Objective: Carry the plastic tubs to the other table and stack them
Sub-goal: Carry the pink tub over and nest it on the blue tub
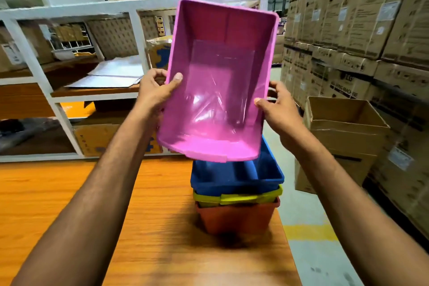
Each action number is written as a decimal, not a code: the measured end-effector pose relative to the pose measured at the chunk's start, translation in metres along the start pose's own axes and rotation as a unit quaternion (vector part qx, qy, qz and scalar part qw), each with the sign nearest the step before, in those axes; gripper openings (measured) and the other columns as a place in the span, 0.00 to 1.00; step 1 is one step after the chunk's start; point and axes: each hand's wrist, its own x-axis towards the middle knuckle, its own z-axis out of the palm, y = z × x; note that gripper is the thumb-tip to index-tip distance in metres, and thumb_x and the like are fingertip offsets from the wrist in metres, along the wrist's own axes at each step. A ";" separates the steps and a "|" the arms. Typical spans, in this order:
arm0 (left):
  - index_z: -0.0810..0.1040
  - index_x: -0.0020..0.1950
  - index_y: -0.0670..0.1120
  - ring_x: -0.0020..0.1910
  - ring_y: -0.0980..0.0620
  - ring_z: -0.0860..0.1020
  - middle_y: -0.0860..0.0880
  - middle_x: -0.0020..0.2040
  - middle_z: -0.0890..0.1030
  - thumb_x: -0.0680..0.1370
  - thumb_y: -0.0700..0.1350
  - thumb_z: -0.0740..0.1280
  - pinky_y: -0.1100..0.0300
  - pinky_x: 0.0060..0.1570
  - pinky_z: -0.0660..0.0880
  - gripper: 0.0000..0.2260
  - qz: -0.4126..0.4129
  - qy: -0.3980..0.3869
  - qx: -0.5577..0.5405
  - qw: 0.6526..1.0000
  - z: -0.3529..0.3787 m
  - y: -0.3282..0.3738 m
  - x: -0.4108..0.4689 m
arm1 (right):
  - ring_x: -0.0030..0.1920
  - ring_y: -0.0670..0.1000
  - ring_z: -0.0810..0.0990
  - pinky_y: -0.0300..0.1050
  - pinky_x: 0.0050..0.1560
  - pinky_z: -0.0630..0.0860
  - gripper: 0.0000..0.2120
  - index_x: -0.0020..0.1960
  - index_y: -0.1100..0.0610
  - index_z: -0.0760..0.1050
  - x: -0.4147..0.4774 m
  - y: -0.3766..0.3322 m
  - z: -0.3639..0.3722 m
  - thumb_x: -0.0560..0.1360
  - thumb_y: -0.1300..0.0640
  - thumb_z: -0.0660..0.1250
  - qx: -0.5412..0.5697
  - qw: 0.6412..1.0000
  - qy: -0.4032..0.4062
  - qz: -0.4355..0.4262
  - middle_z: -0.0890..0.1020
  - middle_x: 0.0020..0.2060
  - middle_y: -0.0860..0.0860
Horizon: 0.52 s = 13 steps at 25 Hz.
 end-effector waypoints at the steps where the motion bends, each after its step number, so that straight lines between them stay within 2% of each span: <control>1: 0.73 0.47 0.49 0.28 0.56 0.78 0.47 0.40 0.79 0.77 0.43 0.76 0.61 0.32 0.77 0.11 -0.027 -0.034 0.008 0.999 0.000 0.000 -0.004 | 0.44 0.47 0.82 0.50 0.47 0.82 0.15 0.62 0.54 0.76 0.004 -0.001 -0.004 0.78 0.67 0.64 0.005 1.000 0.000 -0.006 0.83 0.49 0.48; 3: 0.72 0.50 0.48 0.22 0.62 0.75 0.49 0.38 0.78 0.77 0.43 0.76 0.67 0.22 0.72 0.12 -0.086 -0.081 0.046 0.992 -0.001 0.000 -0.010 | 0.39 0.49 0.81 0.48 0.41 0.76 0.14 0.53 0.51 0.81 0.018 0.000 -0.014 0.77 0.69 0.65 0.035 0.999 -0.007 0.032 0.84 0.44 0.50; 5: 0.74 0.48 0.47 0.24 0.61 0.78 0.49 0.38 0.80 0.76 0.42 0.77 0.66 0.21 0.72 0.11 -0.128 -0.098 0.065 0.985 -0.004 -0.005 -0.011 | 0.42 0.56 0.78 0.51 0.42 0.68 0.11 0.49 0.53 0.84 0.031 0.007 -0.021 0.76 0.67 0.67 0.050 0.993 -0.043 0.093 0.84 0.42 0.55; 8: 0.80 0.45 0.48 0.33 0.57 0.82 0.51 0.37 0.84 0.77 0.42 0.75 0.63 0.33 0.81 0.05 -0.179 -0.112 0.046 0.976 -0.002 -0.018 -0.011 | 0.36 0.54 0.74 0.42 0.35 0.65 0.09 0.44 0.56 0.84 0.039 0.021 -0.025 0.76 0.67 0.68 0.004 0.985 -0.071 0.155 0.80 0.36 0.54; 10: 0.82 0.48 0.45 0.36 0.55 0.83 0.49 0.41 0.85 0.78 0.42 0.73 0.59 0.43 0.82 0.02 -0.212 -0.109 0.027 0.971 0.002 -0.030 -0.011 | 0.33 0.52 0.74 0.40 0.34 0.70 0.07 0.43 0.58 0.82 0.040 0.025 -0.022 0.75 0.67 0.69 -0.005 0.981 -0.051 0.187 0.77 0.35 0.54; 12: 0.83 0.52 0.41 0.44 0.47 0.82 0.44 0.46 0.85 0.78 0.42 0.73 0.53 0.51 0.81 0.05 -0.234 -0.095 0.023 0.967 0.005 -0.039 -0.010 | 0.30 0.53 0.78 0.46 0.35 0.78 0.03 0.43 0.62 0.80 0.042 0.030 -0.020 0.75 0.67 0.70 0.006 0.976 -0.026 0.215 0.79 0.36 0.57; 13: 0.84 0.54 0.40 0.45 0.45 0.81 0.44 0.45 0.86 0.78 0.42 0.73 0.51 0.53 0.80 0.07 -0.245 -0.089 0.019 0.965 0.007 -0.042 -0.010 | 0.27 0.51 0.80 0.46 0.33 0.80 0.02 0.43 0.64 0.80 0.042 0.032 -0.020 0.75 0.67 0.70 0.008 0.973 -0.018 0.229 0.80 0.36 0.57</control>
